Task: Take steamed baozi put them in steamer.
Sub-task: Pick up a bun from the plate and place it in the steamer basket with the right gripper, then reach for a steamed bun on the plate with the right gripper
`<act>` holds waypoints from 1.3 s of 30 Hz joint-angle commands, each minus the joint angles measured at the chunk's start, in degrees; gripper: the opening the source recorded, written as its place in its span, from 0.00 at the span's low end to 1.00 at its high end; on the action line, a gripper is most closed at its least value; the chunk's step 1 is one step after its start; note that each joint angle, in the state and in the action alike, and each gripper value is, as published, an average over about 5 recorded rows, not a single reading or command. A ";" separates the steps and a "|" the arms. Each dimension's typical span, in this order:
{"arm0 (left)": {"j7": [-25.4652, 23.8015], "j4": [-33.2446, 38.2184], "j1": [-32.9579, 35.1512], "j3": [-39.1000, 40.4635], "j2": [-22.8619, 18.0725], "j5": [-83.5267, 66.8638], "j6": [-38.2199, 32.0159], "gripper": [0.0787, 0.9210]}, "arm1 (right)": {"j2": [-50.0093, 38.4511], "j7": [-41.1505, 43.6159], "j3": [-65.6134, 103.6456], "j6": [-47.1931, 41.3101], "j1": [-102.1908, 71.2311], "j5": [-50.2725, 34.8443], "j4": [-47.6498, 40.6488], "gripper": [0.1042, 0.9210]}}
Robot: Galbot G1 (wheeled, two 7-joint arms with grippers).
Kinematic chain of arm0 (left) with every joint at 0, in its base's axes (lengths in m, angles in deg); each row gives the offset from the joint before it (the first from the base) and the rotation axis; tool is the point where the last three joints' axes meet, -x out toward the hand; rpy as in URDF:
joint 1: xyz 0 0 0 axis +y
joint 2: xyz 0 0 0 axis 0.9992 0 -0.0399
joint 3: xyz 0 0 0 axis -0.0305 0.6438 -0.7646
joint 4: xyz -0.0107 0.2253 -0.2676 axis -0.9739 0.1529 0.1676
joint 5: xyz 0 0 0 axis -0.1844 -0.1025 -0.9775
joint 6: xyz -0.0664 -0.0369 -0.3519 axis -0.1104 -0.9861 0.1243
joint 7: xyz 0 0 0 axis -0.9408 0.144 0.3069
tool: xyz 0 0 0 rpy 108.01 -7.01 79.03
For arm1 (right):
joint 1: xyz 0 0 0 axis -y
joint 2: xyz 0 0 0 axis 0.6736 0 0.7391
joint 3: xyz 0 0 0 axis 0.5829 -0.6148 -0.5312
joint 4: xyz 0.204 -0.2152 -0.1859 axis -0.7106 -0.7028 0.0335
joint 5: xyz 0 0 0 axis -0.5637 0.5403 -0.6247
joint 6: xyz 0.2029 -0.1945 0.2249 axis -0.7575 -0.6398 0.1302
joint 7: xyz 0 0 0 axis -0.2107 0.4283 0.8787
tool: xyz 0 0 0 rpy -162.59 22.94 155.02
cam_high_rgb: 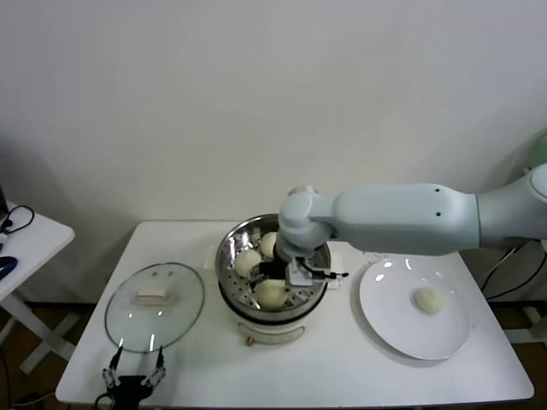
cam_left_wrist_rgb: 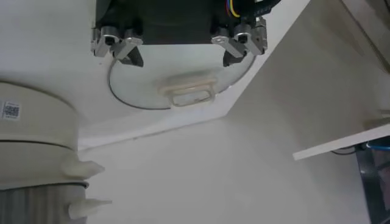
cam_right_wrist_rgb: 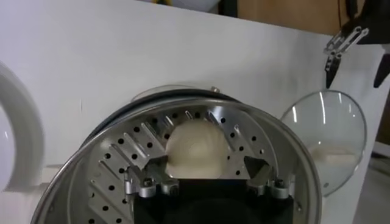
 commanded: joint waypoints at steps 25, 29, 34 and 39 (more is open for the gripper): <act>-0.14 0.08 0.08 0.70 0.53 0.22 -0.18 0.88 | -35.24 4.34 -50.41 -29.41 33.61 -41.05 -11.34 0.88; -0.13 0.16 0.20 0.72 0.47 0.15 -0.42 0.88 | -39.72 2.37 -37.36 -32.18 19.62 -37.80 -14.41 0.88; -0.11 0.43 0.72 0.54 0.40 0.12 -0.69 0.88 | -40.65 1.45 -15.39 -33.27 -1.84 -33.86 -20.65 0.88; -0.09 0.72 1.36 0.06 0.29 0.14 -0.71 0.88 | -38.19 1.43 -2.89 -32.81 -13.41 -30.98 -24.16 0.88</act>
